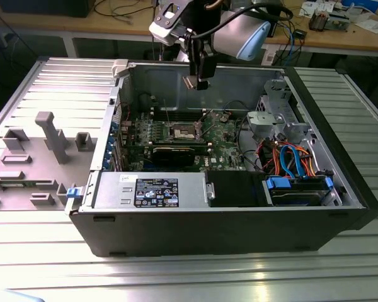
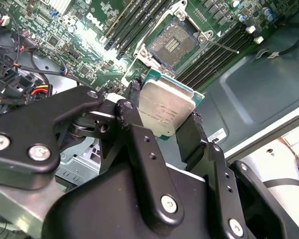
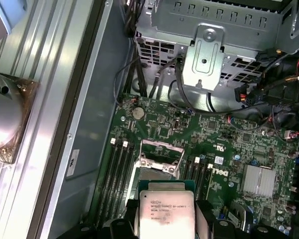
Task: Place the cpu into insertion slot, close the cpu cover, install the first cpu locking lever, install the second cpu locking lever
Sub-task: 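Place the cpu into insertion slot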
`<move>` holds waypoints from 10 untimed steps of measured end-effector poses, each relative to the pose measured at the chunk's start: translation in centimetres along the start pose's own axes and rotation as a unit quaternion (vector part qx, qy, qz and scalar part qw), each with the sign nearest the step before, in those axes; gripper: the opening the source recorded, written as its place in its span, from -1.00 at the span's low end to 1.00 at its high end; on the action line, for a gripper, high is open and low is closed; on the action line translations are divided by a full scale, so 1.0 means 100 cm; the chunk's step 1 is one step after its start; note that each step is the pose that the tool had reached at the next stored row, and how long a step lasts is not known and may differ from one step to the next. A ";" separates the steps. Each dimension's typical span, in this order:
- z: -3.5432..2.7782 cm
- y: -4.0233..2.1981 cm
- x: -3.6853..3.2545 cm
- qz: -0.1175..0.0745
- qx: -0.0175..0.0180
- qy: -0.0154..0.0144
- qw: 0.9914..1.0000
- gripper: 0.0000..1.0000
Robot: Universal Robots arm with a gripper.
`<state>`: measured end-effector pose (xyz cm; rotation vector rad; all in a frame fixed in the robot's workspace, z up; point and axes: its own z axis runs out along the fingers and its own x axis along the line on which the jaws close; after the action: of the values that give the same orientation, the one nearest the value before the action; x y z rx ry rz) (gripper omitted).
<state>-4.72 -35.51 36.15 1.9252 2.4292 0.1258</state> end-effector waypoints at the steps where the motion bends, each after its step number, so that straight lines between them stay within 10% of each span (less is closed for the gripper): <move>1: 0.0000 0.0000 0.0000 0.000 0.000 0.000 1.000 0.07; 10: 0.0048 -0.0073 0.0021 0.043 -0.001 -0.004 0.999 0.07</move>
<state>-5.44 -35.45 35.61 2.0263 2.3416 0.1223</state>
